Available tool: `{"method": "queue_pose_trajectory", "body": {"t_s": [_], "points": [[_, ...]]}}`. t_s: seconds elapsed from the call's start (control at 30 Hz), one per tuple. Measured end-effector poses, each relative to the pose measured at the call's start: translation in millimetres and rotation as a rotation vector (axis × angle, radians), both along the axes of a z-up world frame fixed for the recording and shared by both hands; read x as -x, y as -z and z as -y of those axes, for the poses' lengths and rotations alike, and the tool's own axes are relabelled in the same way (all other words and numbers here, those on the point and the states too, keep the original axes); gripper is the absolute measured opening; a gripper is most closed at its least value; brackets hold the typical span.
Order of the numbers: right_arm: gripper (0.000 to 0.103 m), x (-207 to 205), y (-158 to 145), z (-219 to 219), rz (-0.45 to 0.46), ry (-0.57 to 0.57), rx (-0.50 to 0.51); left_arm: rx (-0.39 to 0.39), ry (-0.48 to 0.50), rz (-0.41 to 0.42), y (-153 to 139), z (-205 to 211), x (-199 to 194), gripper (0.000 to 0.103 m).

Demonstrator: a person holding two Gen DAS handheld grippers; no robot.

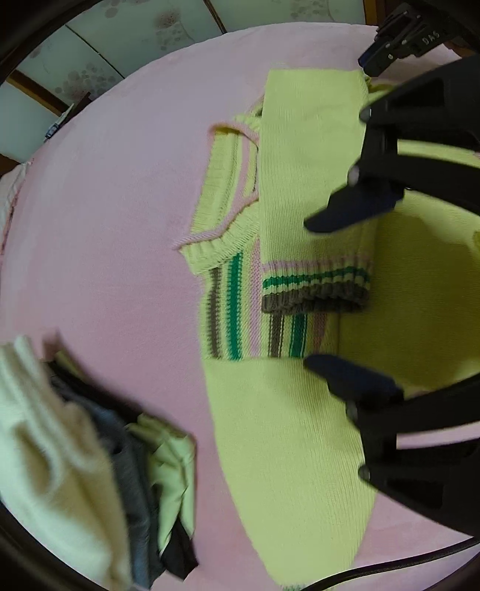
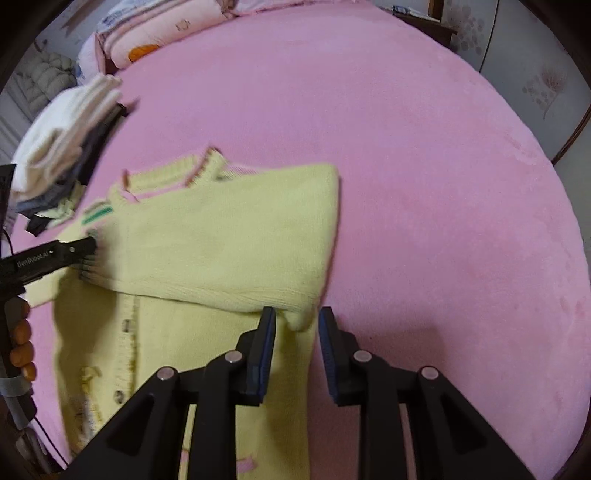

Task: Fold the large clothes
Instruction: 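Fold the held sleeve across the cardigan front and release with the right gripper, then grasp the other sleeve cuff with the left gripper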

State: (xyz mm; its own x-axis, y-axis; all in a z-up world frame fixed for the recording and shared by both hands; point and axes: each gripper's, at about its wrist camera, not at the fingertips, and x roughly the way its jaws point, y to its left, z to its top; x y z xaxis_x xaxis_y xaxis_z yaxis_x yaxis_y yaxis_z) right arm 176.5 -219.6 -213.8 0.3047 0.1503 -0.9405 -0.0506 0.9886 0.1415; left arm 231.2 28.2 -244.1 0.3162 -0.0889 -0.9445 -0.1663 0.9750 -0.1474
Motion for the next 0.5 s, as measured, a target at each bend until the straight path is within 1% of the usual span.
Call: {"method": "queue_pose_trajectory", "body": {"t_s": [0.13, 0.17, 0.23, 0.27, 0.33, 0.43, 0.5], "points": [[0.025, 3.2, -18.0, -5.8, 0.024, -0.007, -0.037, -0.012, 0.016, 0.011, -19.9, -0.3, 11.6, 0.071], [0.025, 4.1, -23.2, -9.7, 0.030, -0.013, -0.045, -0.008, 0.017, 0.009, -28.9, -7.8, 12.2, 0.071], [0.025, 5.4, -30.0, -14.9, 0.037, -0.025, -0.061, 0.008, 0.015, 0.009, -42.3, -6.7, 18.8, 0.071], [0.025, 5.8, -34.9, -19.3, 0.042, -0.033, -0.074, 0.014, 0.014, 0.009, -47.1, -7.4, 16.1, 0.071], [0.026, 4.4, -41.5, -26.8, 0.049, -0.041, -0.089, 0.024, 0.019, 0.009, -55.8, -4.4, 20.2, 0.073], [0.026, 6.2, -53.5, -36.4, 0.063, -0.056, -0.109, 0.022, 0.026, 0.011, -69.8, -3.9, 18.6, 0.079], [0.026, 6.4, -60.9, -44.2, 0.070, -0.071, -0.118, 0.018, 0.027, 0.012, -76.9, -6.9, 31.5, 0.081]]}}
